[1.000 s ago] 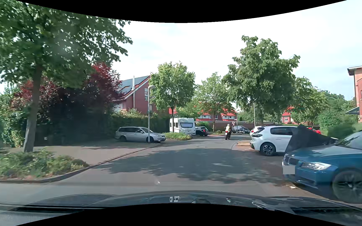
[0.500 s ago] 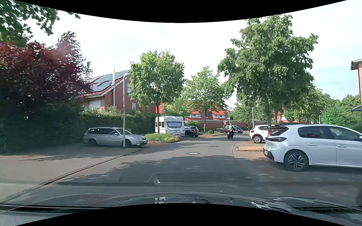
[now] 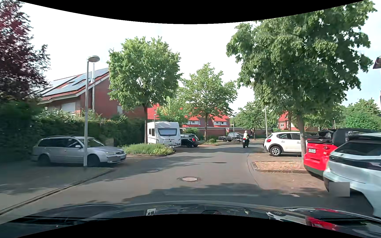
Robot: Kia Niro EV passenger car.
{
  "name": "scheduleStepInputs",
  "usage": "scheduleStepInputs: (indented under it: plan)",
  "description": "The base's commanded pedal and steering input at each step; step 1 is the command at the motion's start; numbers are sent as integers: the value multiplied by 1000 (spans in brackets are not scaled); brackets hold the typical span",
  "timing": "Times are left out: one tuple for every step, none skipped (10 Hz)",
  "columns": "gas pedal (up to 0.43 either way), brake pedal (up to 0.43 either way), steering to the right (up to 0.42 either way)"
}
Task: Follow the waypoints while adhering to traffic rules and regulations
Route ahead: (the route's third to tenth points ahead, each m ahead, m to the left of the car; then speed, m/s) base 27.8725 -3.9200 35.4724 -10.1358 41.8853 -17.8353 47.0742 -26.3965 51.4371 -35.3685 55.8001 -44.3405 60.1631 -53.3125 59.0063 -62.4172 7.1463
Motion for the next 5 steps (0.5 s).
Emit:
scheduleStepInputs:
  plan:
    - [138, 0, 69]
    - [138, 0, 69]
    - [138, 0, 69]
    - [138, 0, 70]
    - [138, 0, 72]
